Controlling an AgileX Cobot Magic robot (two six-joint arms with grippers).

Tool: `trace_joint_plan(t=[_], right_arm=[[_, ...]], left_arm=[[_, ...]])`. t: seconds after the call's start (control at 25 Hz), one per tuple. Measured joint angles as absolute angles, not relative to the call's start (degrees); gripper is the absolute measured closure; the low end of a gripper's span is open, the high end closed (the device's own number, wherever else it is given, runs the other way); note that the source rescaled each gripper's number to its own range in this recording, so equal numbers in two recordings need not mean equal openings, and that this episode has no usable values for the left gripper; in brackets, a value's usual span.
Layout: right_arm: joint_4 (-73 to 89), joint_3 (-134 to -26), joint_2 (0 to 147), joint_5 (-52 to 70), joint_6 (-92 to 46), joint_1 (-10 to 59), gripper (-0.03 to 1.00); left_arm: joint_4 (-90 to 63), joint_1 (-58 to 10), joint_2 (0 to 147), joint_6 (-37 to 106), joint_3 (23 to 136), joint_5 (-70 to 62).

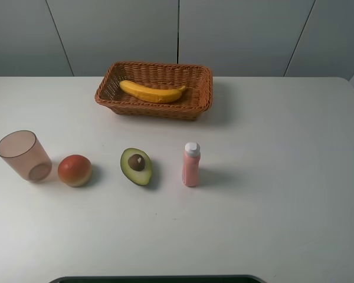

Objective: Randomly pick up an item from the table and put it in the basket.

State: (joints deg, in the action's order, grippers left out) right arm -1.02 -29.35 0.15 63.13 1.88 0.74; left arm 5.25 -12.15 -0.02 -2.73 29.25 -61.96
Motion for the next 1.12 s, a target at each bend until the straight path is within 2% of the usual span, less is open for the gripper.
trace_joint_plan(t=[1.12], right_arm=[[-1.86,-29.35,-0.01,62.92,0.77,0.74,0.09]], left_arm=[[5.25,-12.15,-0.02,-2.73,29.25,-61.96]])
